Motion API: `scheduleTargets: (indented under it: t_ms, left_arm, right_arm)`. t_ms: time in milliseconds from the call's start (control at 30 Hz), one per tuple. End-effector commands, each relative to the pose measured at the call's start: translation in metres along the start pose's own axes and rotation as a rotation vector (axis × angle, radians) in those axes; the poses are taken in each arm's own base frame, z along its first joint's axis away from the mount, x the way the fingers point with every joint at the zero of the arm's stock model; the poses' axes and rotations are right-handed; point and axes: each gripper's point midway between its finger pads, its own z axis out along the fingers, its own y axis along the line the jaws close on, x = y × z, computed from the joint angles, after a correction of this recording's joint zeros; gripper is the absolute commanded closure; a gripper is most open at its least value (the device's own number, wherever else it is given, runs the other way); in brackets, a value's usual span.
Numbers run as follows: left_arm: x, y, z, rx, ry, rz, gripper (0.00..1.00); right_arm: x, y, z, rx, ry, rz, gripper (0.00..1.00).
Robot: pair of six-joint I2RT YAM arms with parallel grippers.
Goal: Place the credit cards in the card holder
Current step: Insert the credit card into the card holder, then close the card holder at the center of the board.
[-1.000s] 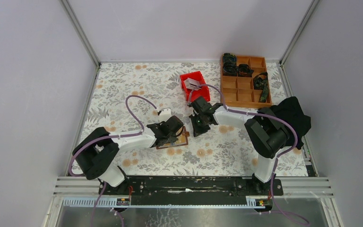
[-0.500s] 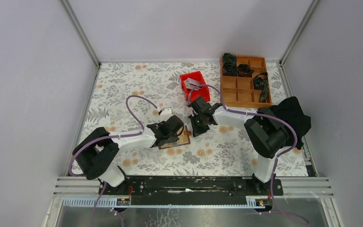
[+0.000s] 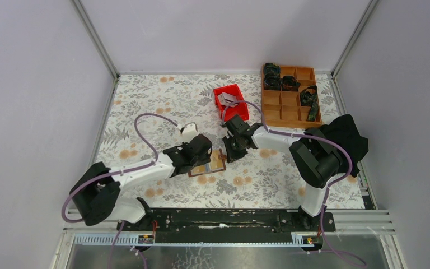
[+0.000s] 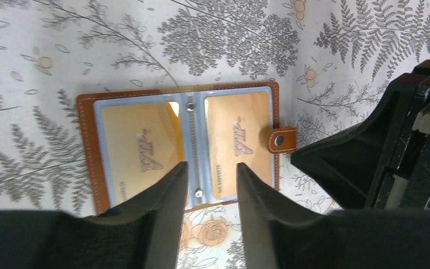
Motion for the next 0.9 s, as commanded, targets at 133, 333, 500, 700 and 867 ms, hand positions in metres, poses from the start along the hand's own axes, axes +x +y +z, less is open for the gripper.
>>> scheduleTargets:
  t_ms: [133,333,500,700,867]
  left_arm:
    - [0.008,0.054,-0.021,-0.122,-0.044,-0.101,0.32]
    - [0.018,0.071,-0.028,-0.103,-0.062,-0.191,0.24]
    - [0.027,0.082,-0.027,-0.075,-0.077,-0.242,0.19]
    - [0.035,0.083,-0.021,-0.038,-0.075,-0.277,0.18]
    - [0.04,0.082,-0.016,-0.053,-0.051,-0.251,0.18]
  right_arm:
    - [0.005,0.009,-0.009,-0.032,-0.023,0.001,0.72]
    - [0.005,0.02,-0.011,-0.096,-0.036,0.028,0.62]
    - [0.008,0.032,-0.01,-0.169,-0.046,0.063,0.59]
    - [0.015,0.039,-0.004,-0.228,-0.044,0.108,0.59]
    - [0.018,0.042,0.0,-0.257,-0.046,0.14,0.58]
